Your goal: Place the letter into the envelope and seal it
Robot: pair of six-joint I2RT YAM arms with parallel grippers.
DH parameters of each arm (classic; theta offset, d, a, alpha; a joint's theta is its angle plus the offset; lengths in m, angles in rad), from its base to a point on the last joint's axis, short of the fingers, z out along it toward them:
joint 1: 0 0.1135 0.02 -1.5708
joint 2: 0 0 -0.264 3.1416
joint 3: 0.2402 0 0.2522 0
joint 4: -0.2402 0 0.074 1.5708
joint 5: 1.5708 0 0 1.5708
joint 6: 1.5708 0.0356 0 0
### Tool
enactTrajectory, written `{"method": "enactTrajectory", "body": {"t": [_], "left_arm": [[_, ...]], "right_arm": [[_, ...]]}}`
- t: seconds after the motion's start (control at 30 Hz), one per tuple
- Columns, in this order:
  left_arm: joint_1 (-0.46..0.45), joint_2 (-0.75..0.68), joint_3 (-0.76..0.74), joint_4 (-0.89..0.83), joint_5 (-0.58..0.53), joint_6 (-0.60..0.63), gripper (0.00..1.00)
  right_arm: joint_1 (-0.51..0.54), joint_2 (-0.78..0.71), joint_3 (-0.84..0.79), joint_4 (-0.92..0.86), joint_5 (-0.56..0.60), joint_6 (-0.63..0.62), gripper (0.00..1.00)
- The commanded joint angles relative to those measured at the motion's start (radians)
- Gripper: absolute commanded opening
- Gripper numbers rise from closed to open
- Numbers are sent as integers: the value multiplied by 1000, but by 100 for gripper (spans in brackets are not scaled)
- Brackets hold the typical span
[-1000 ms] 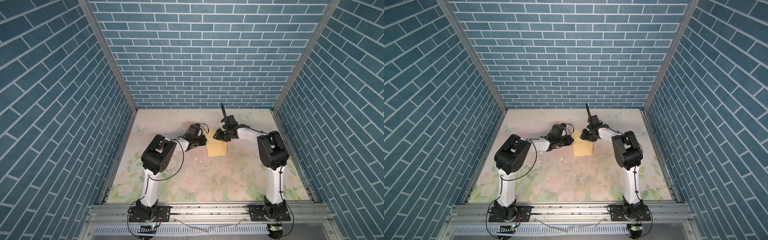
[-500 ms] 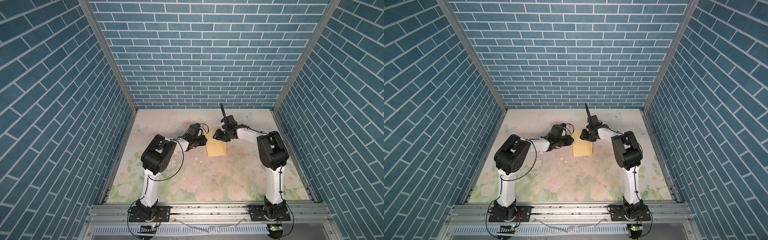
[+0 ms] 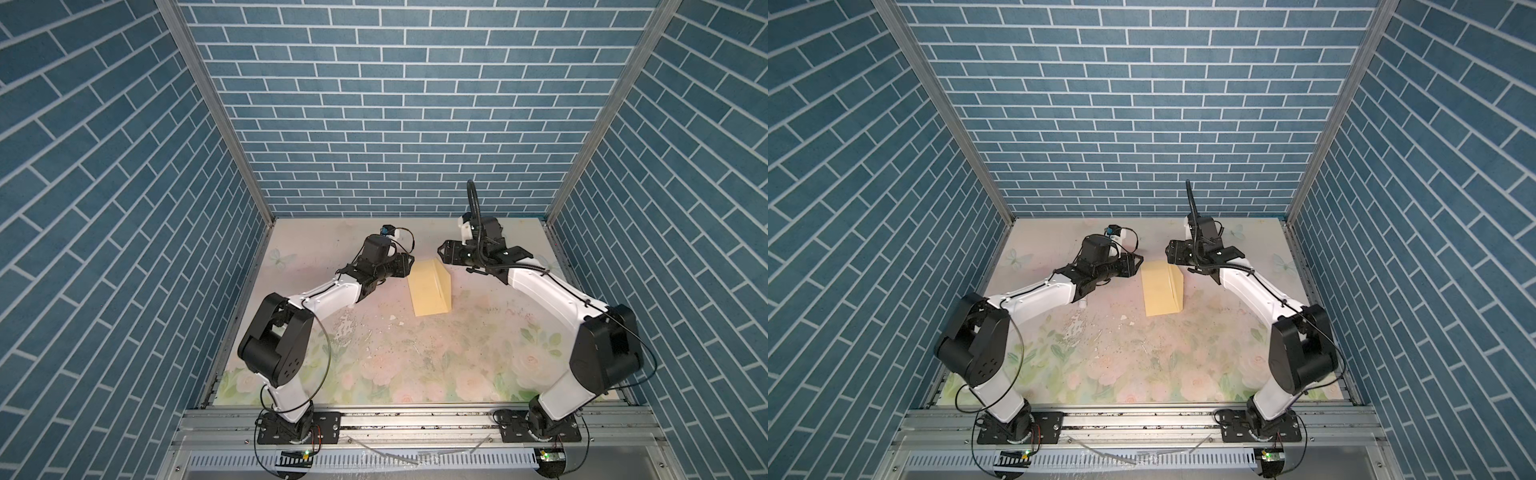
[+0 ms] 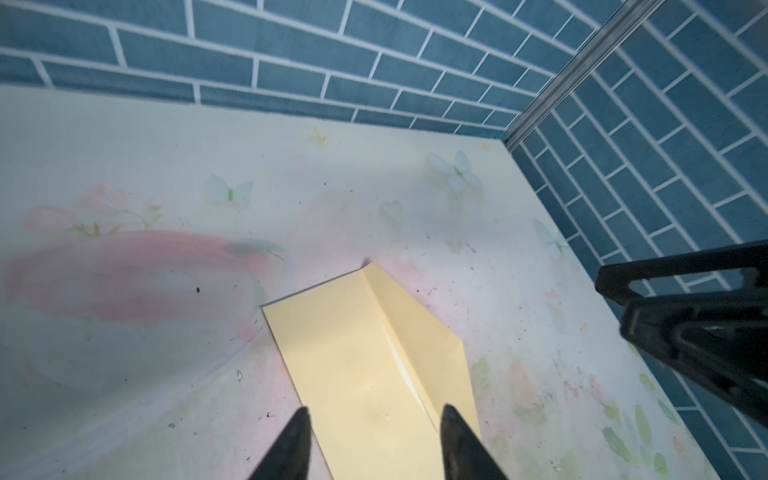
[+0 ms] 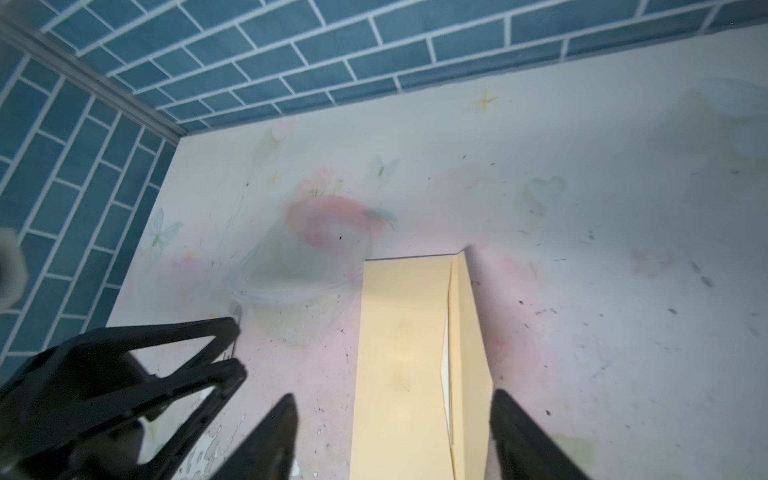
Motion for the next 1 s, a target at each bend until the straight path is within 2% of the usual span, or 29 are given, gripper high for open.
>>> {"method": "enactTrajectory", "body": {"t": [0.0, 0.1, 0.23, 0.37, 0.53, 0.97], "left_arm": [[-72, -24, 27, -102, -89, 93, 59], [-125, -12, 72, -134, -126, 90, 66], [-191, 53, 159, -177, -188, 79, 68], [-267, 176, 321, -326, -325, 61, 68], [-349, 328, 505, -452, -479, 46, 68], [-388, 725, 961, -755, -631, -19, 60]], "right_arm": [[-14, -85, -98, -39, 144, -64, 83], [-41, -171, -172, -41, 210, -78, 87], [-90, -268, -271, -45, 284, -81, 92], [-157, -334, -366, -37, 320, -37, 99], [-246, -397, -476, 11, 299, 9, 99], [-329, -439, -583, 78, 190, 7, 99]]}}
